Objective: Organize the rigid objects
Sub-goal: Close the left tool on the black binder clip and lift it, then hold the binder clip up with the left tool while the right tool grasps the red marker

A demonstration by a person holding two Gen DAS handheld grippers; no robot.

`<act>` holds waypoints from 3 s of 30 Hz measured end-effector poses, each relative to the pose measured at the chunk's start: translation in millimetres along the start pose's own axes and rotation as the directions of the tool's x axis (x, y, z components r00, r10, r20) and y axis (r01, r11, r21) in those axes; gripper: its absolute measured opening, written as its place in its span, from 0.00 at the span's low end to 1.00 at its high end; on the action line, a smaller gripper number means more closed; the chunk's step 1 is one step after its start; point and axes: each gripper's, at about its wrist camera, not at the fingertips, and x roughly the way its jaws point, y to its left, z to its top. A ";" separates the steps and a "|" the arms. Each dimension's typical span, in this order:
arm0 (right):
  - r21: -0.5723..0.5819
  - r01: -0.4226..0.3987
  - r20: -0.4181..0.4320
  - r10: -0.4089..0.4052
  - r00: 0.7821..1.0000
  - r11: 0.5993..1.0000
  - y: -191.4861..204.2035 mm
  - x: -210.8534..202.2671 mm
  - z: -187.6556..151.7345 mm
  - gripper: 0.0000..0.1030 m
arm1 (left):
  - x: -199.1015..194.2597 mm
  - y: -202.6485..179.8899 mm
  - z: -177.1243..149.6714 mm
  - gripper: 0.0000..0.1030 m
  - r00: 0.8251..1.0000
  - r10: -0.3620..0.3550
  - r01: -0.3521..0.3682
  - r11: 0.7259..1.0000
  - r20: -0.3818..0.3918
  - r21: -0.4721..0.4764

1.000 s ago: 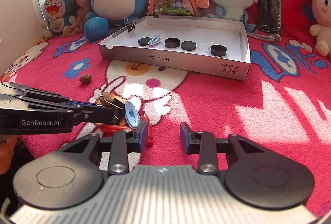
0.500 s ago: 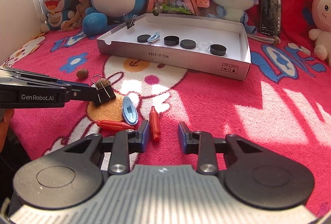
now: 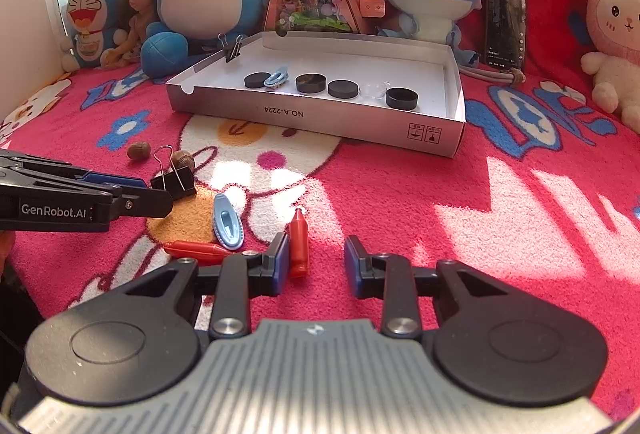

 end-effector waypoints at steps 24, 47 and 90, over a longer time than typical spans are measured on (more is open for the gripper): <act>0.000 0.027 0.018 -0.027 0.999 1.000 -4.7 0.7 -3.2 0.51 | 10.5 3.1 8.8 0.45 0.997 0.059 -0.060 0.998 0.058 0.002; -0.012 0.022 0.070 -0.022 0.997 1.000 6.8 -7.5 -3.4 0.23 | -9.6 0.1 9.6 0.29 0.994 0.038 -0.039 0.999 0.098 0.007; -0.034 0.084 0.096 -0.080 0.992 0.996 6.5 -3.0 -13.6 0.63 | -3.0 7.8 5.5 0.29 0.997 0.030 -0.029 0.999 0.064 -0.030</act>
